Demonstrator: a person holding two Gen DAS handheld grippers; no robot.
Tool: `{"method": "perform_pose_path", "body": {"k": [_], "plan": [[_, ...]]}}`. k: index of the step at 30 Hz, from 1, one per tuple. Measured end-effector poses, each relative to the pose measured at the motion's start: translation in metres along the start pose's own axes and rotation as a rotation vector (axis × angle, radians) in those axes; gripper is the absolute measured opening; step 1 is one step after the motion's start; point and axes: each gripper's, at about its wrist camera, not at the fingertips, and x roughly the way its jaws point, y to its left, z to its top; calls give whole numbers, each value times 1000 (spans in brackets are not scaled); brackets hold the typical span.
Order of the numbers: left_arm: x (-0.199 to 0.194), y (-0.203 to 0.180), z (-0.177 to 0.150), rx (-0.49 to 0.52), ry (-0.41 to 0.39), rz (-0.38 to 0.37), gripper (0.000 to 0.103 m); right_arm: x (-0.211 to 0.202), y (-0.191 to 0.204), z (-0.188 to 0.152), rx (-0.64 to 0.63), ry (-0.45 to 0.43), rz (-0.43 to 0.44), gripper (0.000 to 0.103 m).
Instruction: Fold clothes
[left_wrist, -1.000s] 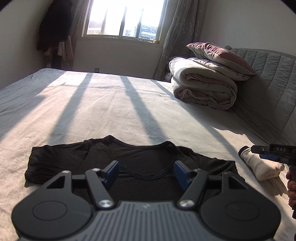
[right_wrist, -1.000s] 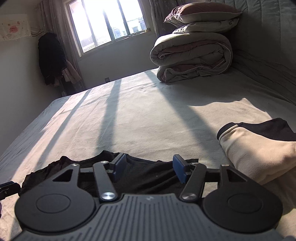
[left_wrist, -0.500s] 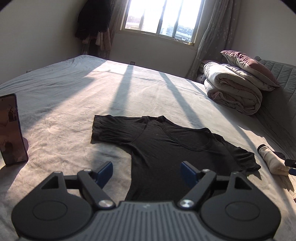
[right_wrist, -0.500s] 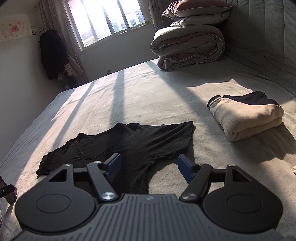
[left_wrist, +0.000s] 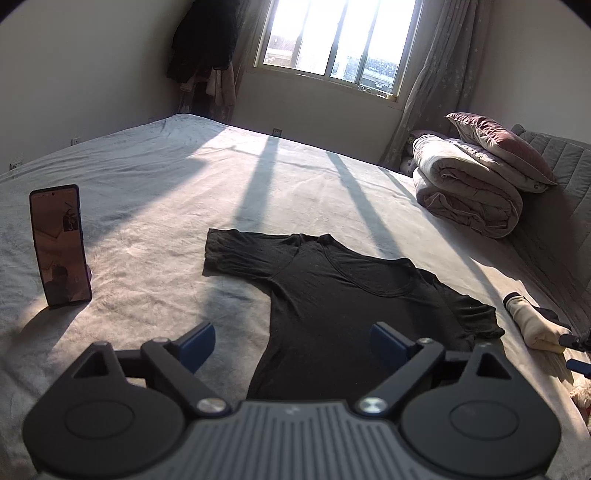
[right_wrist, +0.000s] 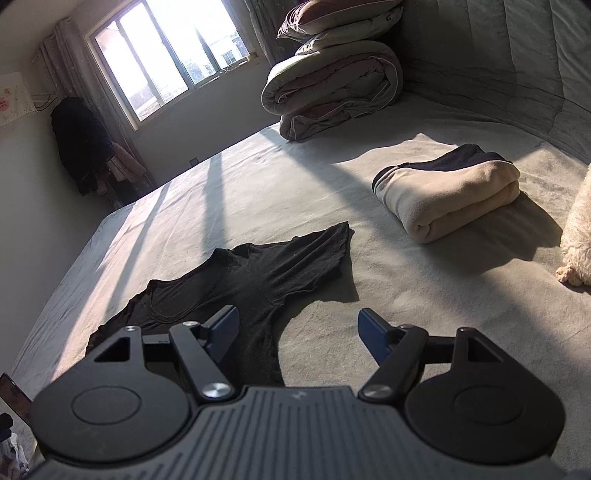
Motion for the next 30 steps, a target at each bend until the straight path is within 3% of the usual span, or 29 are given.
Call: {"method": "perform_pose_path", "body": {"k": [2, 8, 16, 21, 25, 30], "plan": [[4, -8, 4, 3, -5, -8, 98, 1, -3, 0, 24, -5, -9, 77], [45, -27, 9, -21, -5, -60, 99, 22, -12, -10, 56, 19, -61, 78], [130, -62, 1, -10, 82, -120, 99, 67, -34, -12, 187, 42, -60, 78], [177, -88, -3, 26, 133, -177, 93, 103, -46, -9, 248, 31, -38, 78], [203, -107, 0, 44, 133, -221, 88, 133, -55, -5, 292, 41, 0, 75], [237, -127, 6, 42, 120, -276, 82, 153, -60, 1, 361, -21, 29, 69]]}}
